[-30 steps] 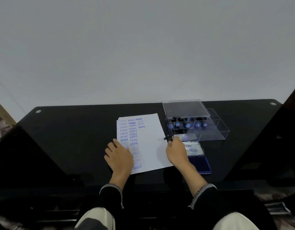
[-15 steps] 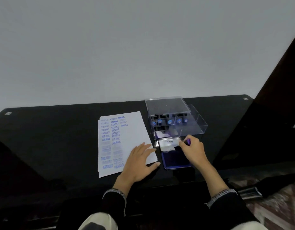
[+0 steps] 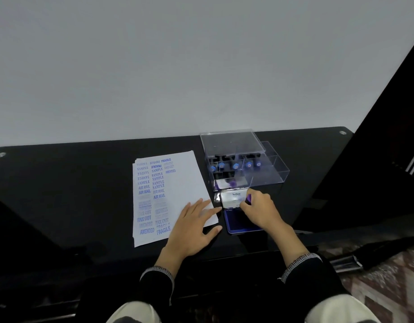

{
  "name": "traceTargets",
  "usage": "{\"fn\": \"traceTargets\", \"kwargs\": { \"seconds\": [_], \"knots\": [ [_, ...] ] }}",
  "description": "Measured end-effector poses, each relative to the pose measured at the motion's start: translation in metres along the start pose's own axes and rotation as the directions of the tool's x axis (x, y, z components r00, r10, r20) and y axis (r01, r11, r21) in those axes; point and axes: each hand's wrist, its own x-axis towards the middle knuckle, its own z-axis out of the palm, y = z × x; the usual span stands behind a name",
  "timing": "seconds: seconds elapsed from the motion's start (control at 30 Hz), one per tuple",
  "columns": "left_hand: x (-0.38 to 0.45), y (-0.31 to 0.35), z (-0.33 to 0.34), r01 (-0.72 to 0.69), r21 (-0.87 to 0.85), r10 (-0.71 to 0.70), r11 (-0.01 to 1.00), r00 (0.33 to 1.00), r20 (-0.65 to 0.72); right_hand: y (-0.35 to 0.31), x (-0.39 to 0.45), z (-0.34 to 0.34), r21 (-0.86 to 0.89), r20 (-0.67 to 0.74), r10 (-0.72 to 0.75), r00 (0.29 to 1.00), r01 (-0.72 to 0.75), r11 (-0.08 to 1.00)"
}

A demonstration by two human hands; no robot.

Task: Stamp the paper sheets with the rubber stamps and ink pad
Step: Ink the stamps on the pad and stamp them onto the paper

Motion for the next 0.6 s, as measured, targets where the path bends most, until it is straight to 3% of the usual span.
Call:
{"fn": "traceTargets", "kwargs": {
  "seconds": [0.37,0.6],
  "knots": [
    [0.001,-0.002,0.003,-0.034,-0.014,0.034,0.999,0.999,0.014,-0.003,-0.003,0.018,-0.25,-0.075,-0.074,0.994,0.053,0.967],
    [0.0,0.0,0.003,0.009,-0.089,-0.017,0.996,0.997,-0.081,0.001,-0.005,0.017,-0.142,-0.095,-0.052,0.994,0.038,0.989]
  ]
}}
